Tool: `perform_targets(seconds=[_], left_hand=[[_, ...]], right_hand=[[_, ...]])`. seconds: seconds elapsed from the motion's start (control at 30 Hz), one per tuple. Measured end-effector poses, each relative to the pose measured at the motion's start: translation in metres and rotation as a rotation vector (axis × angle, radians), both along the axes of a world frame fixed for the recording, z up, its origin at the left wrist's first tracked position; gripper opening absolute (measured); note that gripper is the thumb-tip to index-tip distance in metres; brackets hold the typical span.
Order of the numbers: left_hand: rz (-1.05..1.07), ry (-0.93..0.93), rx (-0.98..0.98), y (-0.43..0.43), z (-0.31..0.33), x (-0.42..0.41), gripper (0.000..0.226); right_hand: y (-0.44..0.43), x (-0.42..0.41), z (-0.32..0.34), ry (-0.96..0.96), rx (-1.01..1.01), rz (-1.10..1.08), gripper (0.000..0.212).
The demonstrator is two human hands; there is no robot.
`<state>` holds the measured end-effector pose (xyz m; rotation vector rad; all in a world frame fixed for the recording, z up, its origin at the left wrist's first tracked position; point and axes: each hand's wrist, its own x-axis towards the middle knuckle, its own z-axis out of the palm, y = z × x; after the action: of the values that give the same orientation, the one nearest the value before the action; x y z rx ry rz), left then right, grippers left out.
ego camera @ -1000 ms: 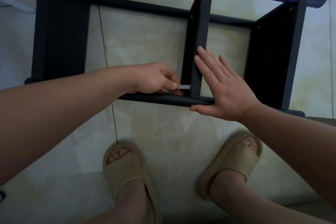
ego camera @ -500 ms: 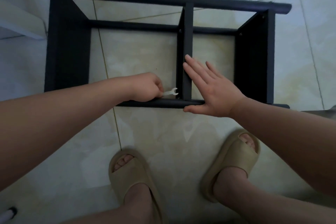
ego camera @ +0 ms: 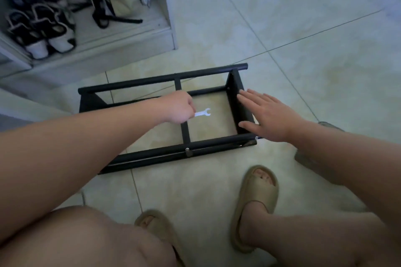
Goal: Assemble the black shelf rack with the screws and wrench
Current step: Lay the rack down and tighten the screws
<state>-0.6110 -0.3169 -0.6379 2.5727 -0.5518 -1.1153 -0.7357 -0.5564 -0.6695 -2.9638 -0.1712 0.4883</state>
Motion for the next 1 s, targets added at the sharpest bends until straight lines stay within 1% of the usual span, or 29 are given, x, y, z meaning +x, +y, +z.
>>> perform_targets(seconds=[0.13,0.27,0.4,0.5,0.73,0.87,0.93,1.0], left_hand=[[-0.019,-0.06,-0.108,-0.074,0.025,-0.031,0.015],[-0.116,-0.063,-0.131,-0.147,0.023,-0.059,0.015],[-0.195,-0.014,-0.132,-0.215,0.0,-0.083,0.012],[-0.326,0.021,-0.091,-0.263,-0.024,-0.103,0.01],[-0.527,0.041,-0.058,-0.351,-0.096,-0.149,0.027],[-0.516,0.053,-0.057,-0.374,-0.132,-0.167,0.025],[-0.506,0.061,-0.078,-0.377,-0.142,-0.171,0.024],[-0.506,0.062,-0.098,-0.375,-0.146,-0.171,0.028]], right_hand=[[-0.062,-0.031,0.036,-0.001,-0.053,-0.119,0.08],[-0.124,-0.079,0.038,0.061,-0.095,-0.278,0.082],[-0.172,-0.131,0.011,0.169,-0.101,-0.434,0.082],[-0.199,-0.161,-0.018,0.254,-0.092,-0.516,0.081],[-0.234,-0.198,-0.081,0.362,-0.058,-0.621,0.079],[-0.237,-0.212,-0.111,0.401,-0.05,-0.613,0.077],[-0.237,-0.215,-0.119,0.401,-0.037,-0.608,0.076],[-0.236,-0.214,-0.121,0.401,-0.032,-0.602,0.075]])
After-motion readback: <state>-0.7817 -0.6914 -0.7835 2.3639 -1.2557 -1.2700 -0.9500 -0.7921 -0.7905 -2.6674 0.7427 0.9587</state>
